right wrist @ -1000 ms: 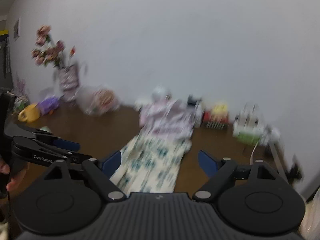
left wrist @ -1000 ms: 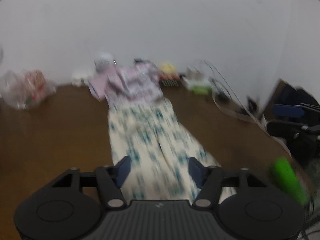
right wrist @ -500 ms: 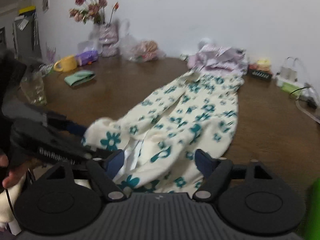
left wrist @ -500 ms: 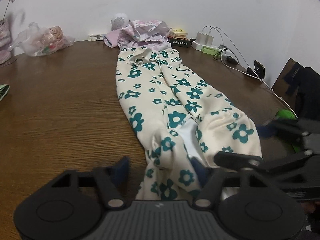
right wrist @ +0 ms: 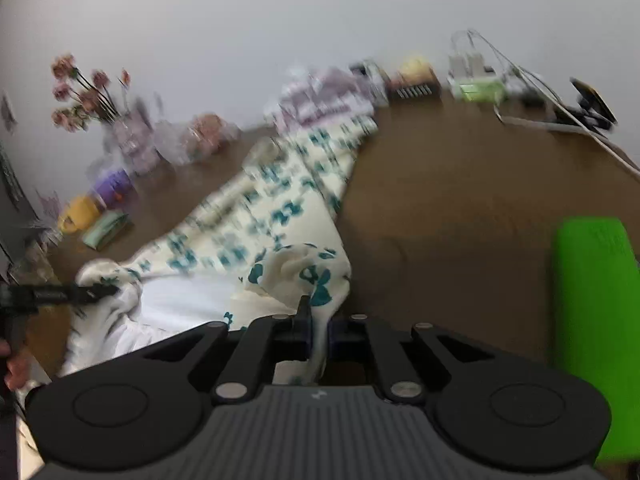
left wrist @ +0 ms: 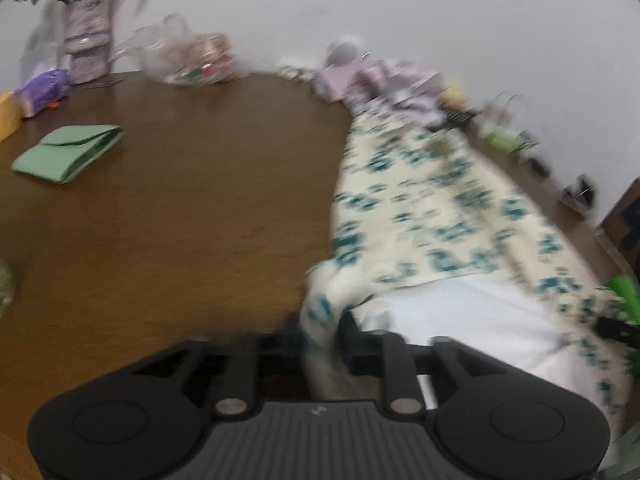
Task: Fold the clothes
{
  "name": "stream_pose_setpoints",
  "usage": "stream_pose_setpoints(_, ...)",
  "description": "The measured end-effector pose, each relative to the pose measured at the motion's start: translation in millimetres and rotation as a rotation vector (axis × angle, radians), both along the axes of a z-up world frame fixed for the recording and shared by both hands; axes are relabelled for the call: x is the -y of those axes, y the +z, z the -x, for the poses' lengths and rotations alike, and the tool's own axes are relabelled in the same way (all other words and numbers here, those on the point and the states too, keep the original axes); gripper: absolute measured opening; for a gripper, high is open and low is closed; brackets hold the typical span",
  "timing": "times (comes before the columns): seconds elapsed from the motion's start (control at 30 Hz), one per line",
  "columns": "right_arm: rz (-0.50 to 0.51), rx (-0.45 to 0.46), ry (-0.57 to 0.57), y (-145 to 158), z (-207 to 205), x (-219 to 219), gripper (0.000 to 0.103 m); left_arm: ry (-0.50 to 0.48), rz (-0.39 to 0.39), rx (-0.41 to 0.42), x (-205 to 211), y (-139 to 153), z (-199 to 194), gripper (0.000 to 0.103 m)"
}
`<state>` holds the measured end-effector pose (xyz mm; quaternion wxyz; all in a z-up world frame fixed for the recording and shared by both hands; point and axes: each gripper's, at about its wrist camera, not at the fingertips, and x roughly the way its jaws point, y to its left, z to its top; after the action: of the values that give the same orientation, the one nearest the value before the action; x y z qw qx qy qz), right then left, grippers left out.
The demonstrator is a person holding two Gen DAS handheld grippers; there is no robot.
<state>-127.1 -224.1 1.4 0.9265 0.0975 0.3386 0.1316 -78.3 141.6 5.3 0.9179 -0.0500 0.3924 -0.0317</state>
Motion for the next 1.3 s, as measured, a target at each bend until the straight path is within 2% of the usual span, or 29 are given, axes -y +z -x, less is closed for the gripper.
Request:
stream_pose_setpoints(0.03,0.021,0.010,0.004,3,2,-3,0.012,0.019,-0.024,0.002,-2,0,0,0.052)
stream_pose_setpoints(0.1,0.038,0.052,0.019,13,6,-8,0.022,0.017,-0.039,0.020,-3,7,0,0.052)
stream_pose_setpoints(0.13,0.031,0.081,0.021,19,4,-8,0.043,-0.003,-0.033,0.036,0,11,-2,0.053)
stream_pose_setpoints(0.17,0.024,0.110,0.022,24,3,-7,0.058,-0.028,-0.032,0.055,6,16,-5,0.054)
stream_pose_setpoints(0.3,0.061,0.147,0.021,29,-32,-23,0.059,-0.111,-0.082,0.118,40,32,-25,0.055)
stream_pose_setpoints(0.37,0.077,0.129,0.034,24,-54,-33,0.059,-0.136,-0.121,0.143,58,35,-36,0.067)
stream_pose_setpoints(0.5,0.143,0.098,0.002,7,-83,-46,0.059,-0.217,-0.210,0.111,92,16,-61,0.070)
stream_pose_setpoints(0.57,0.118,0.070,-0.003,-1,-87,-45,0.057,-0.247,-0.241,0.089,106,6,-72,0.066)
stream_pose_setpoints(0.6,0.102,0.057,0.001,-3,-88,-43,0.055,-0.241,-0.228,0.064,104,2,-76,0.061)
stream_pose_setpoints(0.63,0.096,0.053,0.000,-5,-85,-41,0.043,-0.233,-0.210,0.045,101,-2,-80,0.040)
stream_pose_setpoints(0.67,0.093,0.051,-0.003,-6,-83,-39,0.027,-0.222,-0.185,0.035,96,-5,-81,0.025)
stream_pose_setpoints(0.7,0.088,0.055,-0.023,-7,-80,-36,0.019,-0.211,-0.154,0.027,90,-7,-81,0.022)
stream_pose_setpoints(0.73,0.083,0.060,-0.044,-6,-77,-31,0.010,-0.196,-0.121,0.028,82,-7,-80,0.014)
stream_pose_setpoints(0.77,0.066,0.063,-0.067,-6,-73,-25,0.005,-0.175,-0.101,0.032,74,-8,-78,0.010)
stream_pose_setpoints(0.9,-0.015,0.059,-0.155,-8,-55,1,0.000,-0.043,-0.005,0.052,39,-12,-68,0.006)
stream_pose_setpoints(1.0,-0.022,0.035,-0.142,-10,-35,6,0.000,0.042,0.059,0.072,13,-14,-57,0.006)
stream_pose_setpoints(1.1,-0.029,0.015,-0.090,-10,-19,2,0.000,0.040,0.041,0.088,-3,-8,-54,0.008)
stream_pose_setpoints(1.13,-0.032,0.010,-0.066,-10,-14,-2,0.000,0.015,0.003,0.088,-4,-4,-55,0.015)
stream_pose_setpoints(1.2,-0.035,0.032,-0.036,-3,-18,-8,0.006,-0.020,-0.091,0.076,0,5,-55,0.025)
stream_pose_setpoints(1.23,-0.036,0.044,-0.022,1,-20,-11,0.018,-0.021,-0.126,0.079,4,12,-52,0.034)
stream_pose_setpoints(1.27,-0.037,0.056,-0.008,4,-22,-15,0.048,-0.027,-0.146,0.082,9,18,-48,0.045)
stream_pose_setpoints(1.3,-0.039,0.069,0.007,8,-24,-18,0.064,-0.040,-0.142,0.087,13,23,-40,0.049)
